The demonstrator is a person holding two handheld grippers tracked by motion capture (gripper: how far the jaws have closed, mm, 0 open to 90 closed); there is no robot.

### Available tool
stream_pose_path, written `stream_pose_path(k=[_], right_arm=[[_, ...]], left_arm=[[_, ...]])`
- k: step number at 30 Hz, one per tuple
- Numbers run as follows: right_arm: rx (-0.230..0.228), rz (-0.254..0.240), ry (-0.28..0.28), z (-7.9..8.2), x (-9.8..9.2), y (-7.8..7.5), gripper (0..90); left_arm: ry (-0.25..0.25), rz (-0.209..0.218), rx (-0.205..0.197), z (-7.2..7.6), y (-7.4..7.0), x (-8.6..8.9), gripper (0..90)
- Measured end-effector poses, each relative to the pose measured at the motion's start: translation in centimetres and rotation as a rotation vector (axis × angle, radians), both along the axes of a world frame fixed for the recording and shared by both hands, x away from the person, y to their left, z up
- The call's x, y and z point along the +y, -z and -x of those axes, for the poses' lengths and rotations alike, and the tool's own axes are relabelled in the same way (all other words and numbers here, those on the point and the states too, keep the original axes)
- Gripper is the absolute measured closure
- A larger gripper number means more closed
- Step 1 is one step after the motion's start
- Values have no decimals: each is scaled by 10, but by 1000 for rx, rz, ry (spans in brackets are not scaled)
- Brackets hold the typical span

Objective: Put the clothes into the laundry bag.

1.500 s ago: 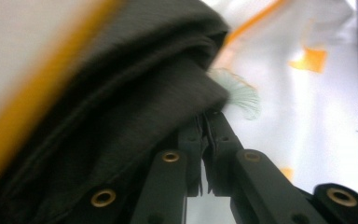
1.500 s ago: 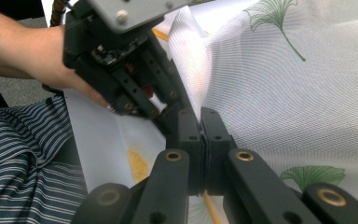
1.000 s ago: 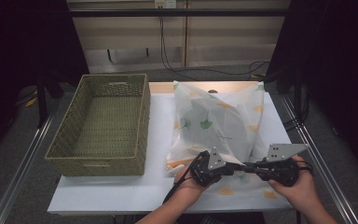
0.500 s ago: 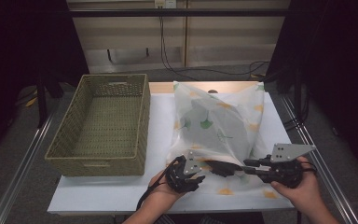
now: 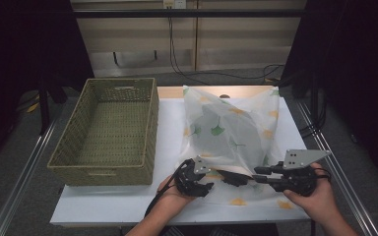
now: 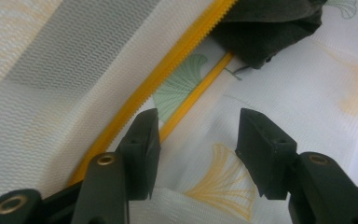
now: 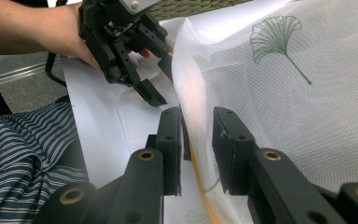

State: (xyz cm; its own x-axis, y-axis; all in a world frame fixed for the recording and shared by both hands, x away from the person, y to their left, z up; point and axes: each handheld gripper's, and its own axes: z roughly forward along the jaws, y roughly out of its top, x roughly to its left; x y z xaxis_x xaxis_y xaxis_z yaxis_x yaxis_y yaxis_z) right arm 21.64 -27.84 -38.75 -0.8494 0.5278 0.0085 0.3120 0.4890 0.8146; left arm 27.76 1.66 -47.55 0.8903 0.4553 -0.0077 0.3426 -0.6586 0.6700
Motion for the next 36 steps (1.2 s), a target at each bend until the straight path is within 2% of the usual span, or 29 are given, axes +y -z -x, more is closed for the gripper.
stream_pose_path(k=[1, 2, 4, 7, 12, 14, 15, 16, 19, 20, 21, 22, 23, 25, 26, 27, 28, 29, 32, 34, 36], right_arm=[[1, -1, -2, 0, 0, 0, 729], [2, -1, -4, 0, 0, 0, 727], [3, -1, -6, 0, 0, 0, 722], [5, 1, -4, -1, 1, 0, 719], [11, 3, -12, -2, 2, 0, 718], [13, 0, -17, -3, 2, 0, 717], [15, -2, -15, -3, 3, 0, 717], [15, -2, -16, -3, 3, 0, 716], [10, -2, -17, -3, 4, -1, 716], [7, -2, -16, -3, 4, -1, 716], [8, -4, -15, -3, 4, -1, 716], [9, -4, -14, -3, 4, -1, 716], [10, -6, -14, -3, 4, -1, 716], [13, -7, -18, -3, 3, 0, 716], [13, -7, -18, -3, 4, 0, 716], [15, -8, -18, -3, 4, 0, 715], [12, -8, -18, -3, 4, 0, 715], [13, -11, -18, -3, 4, 0, 715], [14, -11, -16, -3, 3, 0, 713], [14, -11, -14, -4, 2, 0, 712], [16, -13, -15, -4, 2, 0, 712]], left_arm=[[-20, 17, 11, 1, 0, -1, 484], [-12, 8, 4, 0, 0, -1, 483], [4, 17, -9, -1, 1, -1, 473], [-10, 23, -39, -4, 2, -4, 442], [-1, 8, -5, -9, 2, -5, 433], [-8, 35, 10, -8, 3, -6, 456], [3, 13, 15, -8, 1, -5, 477], [8, 28, 13, -7, 2, -5, 515], [41, 7, 30, -1, -1, -5, 655], [53, 14, 23, 1, -1, -6, 727], [75, -9, 39, 2, -4, -6, 797], [68, 2, 24, 6, -3, -7, 865], [79, -22, 16, 9, -4, -7, 886], [100, -35, 18, 11, -6, -6, 894], [111, -28, 11, 11, -5, -5, 896], [105, -7, 22, 13, -6, -5, 897], [129, -21, 30, 14, -9, -3, 897], [138, 14, 22, 18, -9, -3, 897], [230, 40, -3, 29, -18, 1, 897], [269, 69, -9, 36, -24, 5, 897], [287, 108, 7, 39, -28, 9, 896]])
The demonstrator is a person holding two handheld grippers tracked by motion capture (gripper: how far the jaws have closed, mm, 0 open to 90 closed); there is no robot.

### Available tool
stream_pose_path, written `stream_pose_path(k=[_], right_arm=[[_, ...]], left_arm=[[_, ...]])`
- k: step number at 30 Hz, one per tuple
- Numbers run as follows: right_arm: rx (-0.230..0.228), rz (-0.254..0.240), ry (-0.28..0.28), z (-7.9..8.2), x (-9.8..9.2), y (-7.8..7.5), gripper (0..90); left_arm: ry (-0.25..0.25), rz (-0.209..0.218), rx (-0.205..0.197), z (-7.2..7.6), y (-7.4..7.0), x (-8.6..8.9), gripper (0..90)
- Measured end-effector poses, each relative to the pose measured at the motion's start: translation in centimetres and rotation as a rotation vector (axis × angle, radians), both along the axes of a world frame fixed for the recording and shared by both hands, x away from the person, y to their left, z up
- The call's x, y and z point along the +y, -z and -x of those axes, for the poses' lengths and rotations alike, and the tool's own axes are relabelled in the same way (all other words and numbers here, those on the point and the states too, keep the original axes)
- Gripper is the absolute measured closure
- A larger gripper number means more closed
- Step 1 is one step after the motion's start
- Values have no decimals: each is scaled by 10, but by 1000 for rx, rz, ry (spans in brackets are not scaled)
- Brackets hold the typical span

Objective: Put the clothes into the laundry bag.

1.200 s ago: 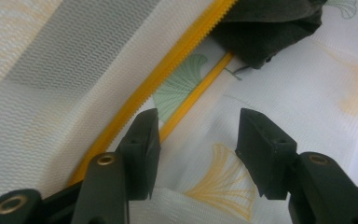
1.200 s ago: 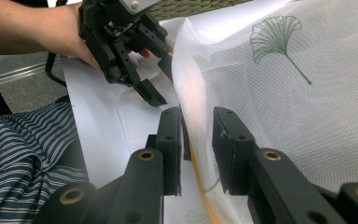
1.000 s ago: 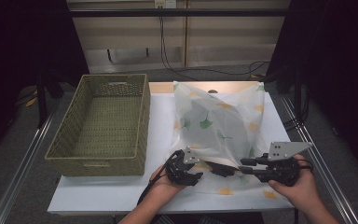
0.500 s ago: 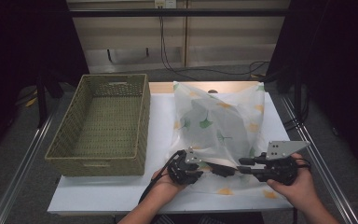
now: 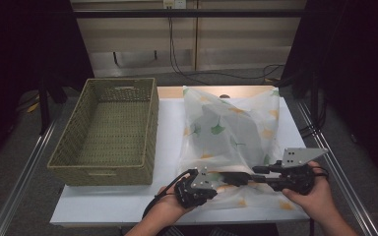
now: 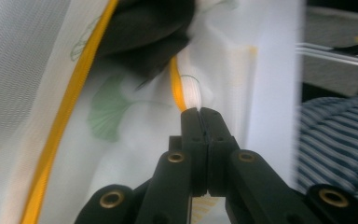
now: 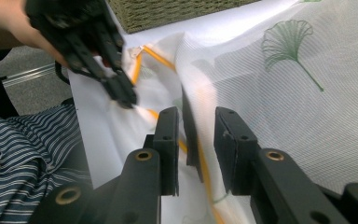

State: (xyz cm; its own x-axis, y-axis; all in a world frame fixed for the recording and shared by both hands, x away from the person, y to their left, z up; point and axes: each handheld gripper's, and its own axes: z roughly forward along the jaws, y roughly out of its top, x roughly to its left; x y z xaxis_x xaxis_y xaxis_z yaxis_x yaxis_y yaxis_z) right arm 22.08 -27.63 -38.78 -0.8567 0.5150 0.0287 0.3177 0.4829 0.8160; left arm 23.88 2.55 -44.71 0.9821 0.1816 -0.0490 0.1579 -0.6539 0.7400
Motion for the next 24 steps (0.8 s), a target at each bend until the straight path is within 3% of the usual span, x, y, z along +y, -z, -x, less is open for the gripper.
stream_pose_path(k=[2, 3, 4, 8, 10, 11, 13, 17, 18, 24], right_arm=[[0, -1, 2, 0, 1, 0, 711], [-3, 0, 1, 0, 1, 0, 711], [-5, 2, 7, 0, 1, 0, 710], [-1, -3, 0, -1, 2, -1, 709], [1, -7, -3, 0, 3, -2, 709], [-5, -6, -4, -1, 4, -2, 709], [-8, -5, -6, 0, 4, -4, 707], [-18, -10, -9, 1, 7, -8, 705], [-17, -11, -12, 1, 7, -10, 704], [-31, -10, -21, 0, 15, -16, 702]], left_arm=[[14, 17, 0, 2, -6, 6, 896], [18, 62, 5, 3, -7, 8, 896], [8, 76, 3, 3, -9, 11, 895], [-47, 32, 7, 0, -10, 19, 885], [-84, 52, 7, -1, -6, 22, 862], [-97, 32, -4, 0, -8, 24, 841], [-113, 52, -21, 1, -10, 28, 741], [-145, 73, -10, 5, -14, 38, 655], [-146, 92, -7, 5, -13, 41, 645], [-207, 99, -13, 7, -16, 58, 562]])
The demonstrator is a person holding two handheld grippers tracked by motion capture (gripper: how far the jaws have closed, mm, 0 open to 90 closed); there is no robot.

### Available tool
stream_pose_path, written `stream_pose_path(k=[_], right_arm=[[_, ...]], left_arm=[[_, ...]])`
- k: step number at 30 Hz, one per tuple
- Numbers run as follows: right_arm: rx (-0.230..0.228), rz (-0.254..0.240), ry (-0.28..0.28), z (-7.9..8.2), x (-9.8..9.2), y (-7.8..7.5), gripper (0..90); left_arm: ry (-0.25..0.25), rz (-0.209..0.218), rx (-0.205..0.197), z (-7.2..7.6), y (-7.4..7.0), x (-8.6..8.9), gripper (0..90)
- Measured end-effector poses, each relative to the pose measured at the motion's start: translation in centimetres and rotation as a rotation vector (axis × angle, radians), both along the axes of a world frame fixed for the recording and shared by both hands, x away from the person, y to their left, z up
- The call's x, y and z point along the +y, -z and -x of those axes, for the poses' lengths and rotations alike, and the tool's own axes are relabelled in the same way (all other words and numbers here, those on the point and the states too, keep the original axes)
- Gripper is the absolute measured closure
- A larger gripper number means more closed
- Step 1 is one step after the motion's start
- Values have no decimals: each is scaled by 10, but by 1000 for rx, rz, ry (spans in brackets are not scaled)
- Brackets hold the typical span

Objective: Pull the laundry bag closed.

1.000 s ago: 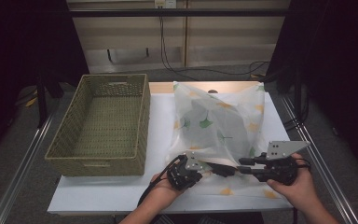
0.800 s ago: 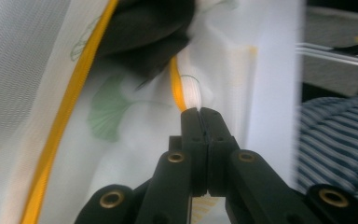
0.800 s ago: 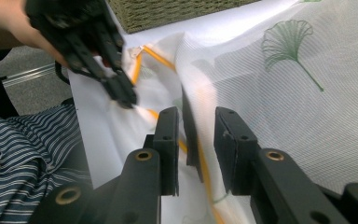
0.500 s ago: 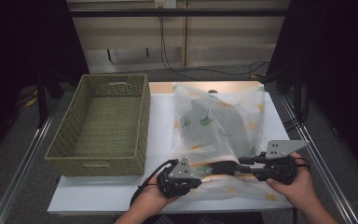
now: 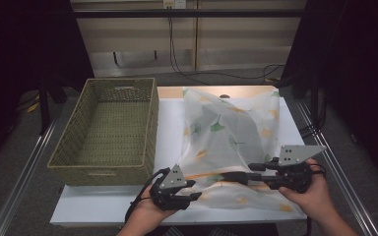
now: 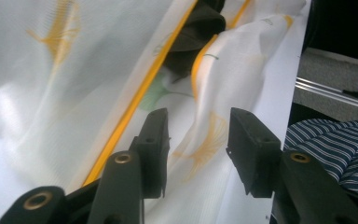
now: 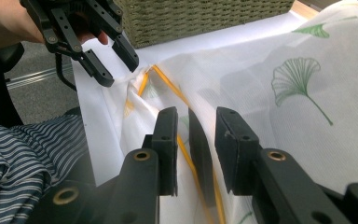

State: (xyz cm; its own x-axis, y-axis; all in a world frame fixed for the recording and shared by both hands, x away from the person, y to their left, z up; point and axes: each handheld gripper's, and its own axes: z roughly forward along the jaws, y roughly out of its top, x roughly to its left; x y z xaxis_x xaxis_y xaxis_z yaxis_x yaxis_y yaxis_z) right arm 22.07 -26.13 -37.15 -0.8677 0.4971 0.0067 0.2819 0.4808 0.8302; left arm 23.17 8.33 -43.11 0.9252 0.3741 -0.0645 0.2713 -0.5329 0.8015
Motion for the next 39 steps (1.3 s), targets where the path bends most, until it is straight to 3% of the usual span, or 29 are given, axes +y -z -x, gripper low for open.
stream_pose_path(k=[6, 9, 10, 18, 21, 23, 26, 29, 34, 39], right_arm=[[1, 2, -18, -2, 10, -6, 699], [1, 4, -25, -5, 15, -7, 698], [-2, 4, -30, -5, 17, -8, 698], [5, 1, -49, -11, 30, -8, 692], [5, 5, -60, -13, 35, -7, 689], [2, 7, -65, -13, 37, -6, 688], [3, 11, -62, -12, 40, -5, 686], [1, 4, -71, -12, 42, -5, 684], [1, 4, -83, -10, 43, -6, 677], [3, 1, -82, -10, 43, -2, 675]], left_arm=[[-75, 1, -1, -2, 0, 17, 502], [-127, -32, -6, -1, -1, 20, 434], [-135, -15, -2, -1, 1, 21, 425], [-260, -76, 31, -4, 6, 34, 339], [-279, -100, 55, -8, 12, 36, 312], [-284, -104, 55, -8, 14, 34, 314], [-270, -112, 95, -10, 18, 30, 300], [-240, -145, 113, -11, 25, 25, 304], [-241, -188, 131, -14, 37, 21, 310], [-239, -171, 128, -17, 41, 19, 342]])
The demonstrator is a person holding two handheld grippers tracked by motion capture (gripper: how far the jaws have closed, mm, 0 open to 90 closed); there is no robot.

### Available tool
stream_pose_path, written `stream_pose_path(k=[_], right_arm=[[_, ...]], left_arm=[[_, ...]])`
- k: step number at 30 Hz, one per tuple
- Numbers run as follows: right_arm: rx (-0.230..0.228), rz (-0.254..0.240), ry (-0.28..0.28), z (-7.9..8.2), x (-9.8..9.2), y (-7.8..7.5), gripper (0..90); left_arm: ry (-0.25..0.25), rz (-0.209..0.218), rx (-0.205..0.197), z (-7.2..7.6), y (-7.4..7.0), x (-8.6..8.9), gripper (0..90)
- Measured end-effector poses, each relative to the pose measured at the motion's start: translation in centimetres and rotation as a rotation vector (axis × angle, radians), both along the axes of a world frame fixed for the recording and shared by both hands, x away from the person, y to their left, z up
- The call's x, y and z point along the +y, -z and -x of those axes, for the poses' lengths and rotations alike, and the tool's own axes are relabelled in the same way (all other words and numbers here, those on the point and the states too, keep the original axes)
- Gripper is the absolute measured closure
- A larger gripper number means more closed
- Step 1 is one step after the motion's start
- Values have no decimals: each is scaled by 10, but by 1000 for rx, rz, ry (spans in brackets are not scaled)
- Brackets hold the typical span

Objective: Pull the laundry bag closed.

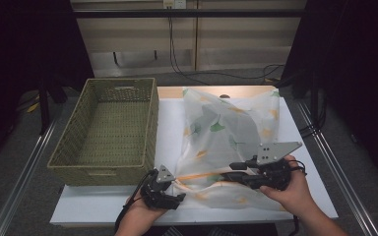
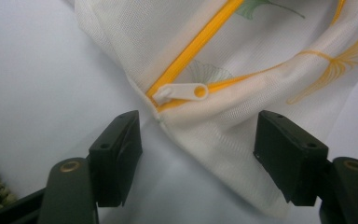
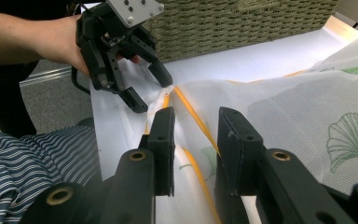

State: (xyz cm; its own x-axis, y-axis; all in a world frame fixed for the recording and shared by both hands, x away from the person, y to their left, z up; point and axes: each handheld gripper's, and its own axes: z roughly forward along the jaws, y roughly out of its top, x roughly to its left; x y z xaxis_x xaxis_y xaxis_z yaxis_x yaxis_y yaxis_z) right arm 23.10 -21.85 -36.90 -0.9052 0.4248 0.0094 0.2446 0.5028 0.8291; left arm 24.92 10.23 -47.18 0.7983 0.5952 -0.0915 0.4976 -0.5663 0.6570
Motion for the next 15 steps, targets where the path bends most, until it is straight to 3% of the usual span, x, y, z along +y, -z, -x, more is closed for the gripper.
stream_pose_path(k=[3, 5, 9, 12, 14, 15], right_arm=[[4, 2, 2, 0, 0, 2, 675], [8, 1, 2, 0, 1, 2, 675], [8, 3, -9, -1, 4, 4, 675], [7, 11, -14, -2, 8, 5, 675], [16, 18, -12, -3, 10, 5, 675], [13, 19, -17, -3, 11, 6, 676]], left_arm=[[1, -34, -48, 2, 1, -1, 449], [7, -8, -67, 4, 2, -2, 523], [42, -26, -69, 3, 1, -1, 703], [58, -9, -76, 5, 2, -3, 870], [48, -2, -101, 7, 3, -5, 889], [51, -23, -94, 8, 1, -4, 892]])
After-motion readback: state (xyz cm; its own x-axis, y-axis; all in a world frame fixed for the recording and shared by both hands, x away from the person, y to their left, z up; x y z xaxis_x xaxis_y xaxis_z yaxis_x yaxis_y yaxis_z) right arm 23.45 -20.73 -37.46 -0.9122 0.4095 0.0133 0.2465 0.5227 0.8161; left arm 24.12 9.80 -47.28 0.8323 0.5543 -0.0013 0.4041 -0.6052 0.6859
